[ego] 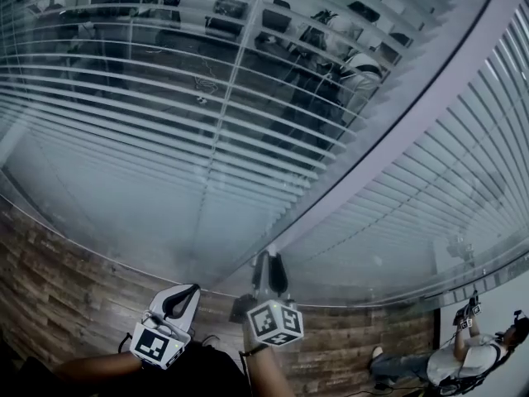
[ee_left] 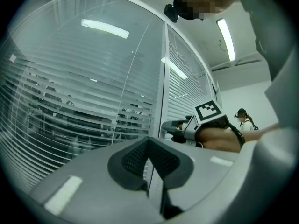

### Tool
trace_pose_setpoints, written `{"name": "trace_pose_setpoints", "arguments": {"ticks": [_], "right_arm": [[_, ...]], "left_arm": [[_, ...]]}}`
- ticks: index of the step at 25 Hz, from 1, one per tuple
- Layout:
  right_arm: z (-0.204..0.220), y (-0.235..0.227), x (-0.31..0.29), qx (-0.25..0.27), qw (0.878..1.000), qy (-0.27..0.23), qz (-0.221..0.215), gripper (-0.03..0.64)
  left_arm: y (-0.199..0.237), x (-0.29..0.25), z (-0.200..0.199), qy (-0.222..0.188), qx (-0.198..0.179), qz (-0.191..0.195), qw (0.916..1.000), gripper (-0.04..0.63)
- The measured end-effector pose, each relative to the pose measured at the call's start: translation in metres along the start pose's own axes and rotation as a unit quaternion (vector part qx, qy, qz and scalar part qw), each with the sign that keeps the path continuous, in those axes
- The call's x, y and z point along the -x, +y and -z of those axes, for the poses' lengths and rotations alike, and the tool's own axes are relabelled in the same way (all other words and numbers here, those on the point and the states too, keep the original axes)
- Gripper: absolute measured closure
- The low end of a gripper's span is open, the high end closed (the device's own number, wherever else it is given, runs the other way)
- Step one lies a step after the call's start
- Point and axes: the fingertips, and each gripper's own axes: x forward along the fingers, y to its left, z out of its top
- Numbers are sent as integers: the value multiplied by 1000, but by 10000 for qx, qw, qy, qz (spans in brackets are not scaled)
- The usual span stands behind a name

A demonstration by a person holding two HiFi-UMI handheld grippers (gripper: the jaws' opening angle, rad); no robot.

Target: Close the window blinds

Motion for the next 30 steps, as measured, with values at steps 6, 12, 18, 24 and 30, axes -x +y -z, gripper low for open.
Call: {"name": "trace_pose_setpoints", "arguments": {"ticks": [6, 12, 18, 24, 30], "right_arm": [[0, 5, 1, 789, 9969, 70, 33, 480], [11, 15, 1, 3704, 9276, 391, 284, 445], [16, 16, 0, 3689, 9284, 320, 306, 486], [9, -1, -4, 786, 9966, 104, 200, 489], [9, -11, -10, -762, 9971, 8, -21, 488]], "left_arm": [[-1, 0, 0, 6, -21, 43, 10000, 594], [0, -1, 3, 79, -16, 34, 10000, 594], [1, 7, 12, 54, -33, 108, 9999, 594], [-2, -3, 6, 13, -67, 140, 9999, 594], [-2, -8, 8, 77, 9, 113, 9999, 594]]}}
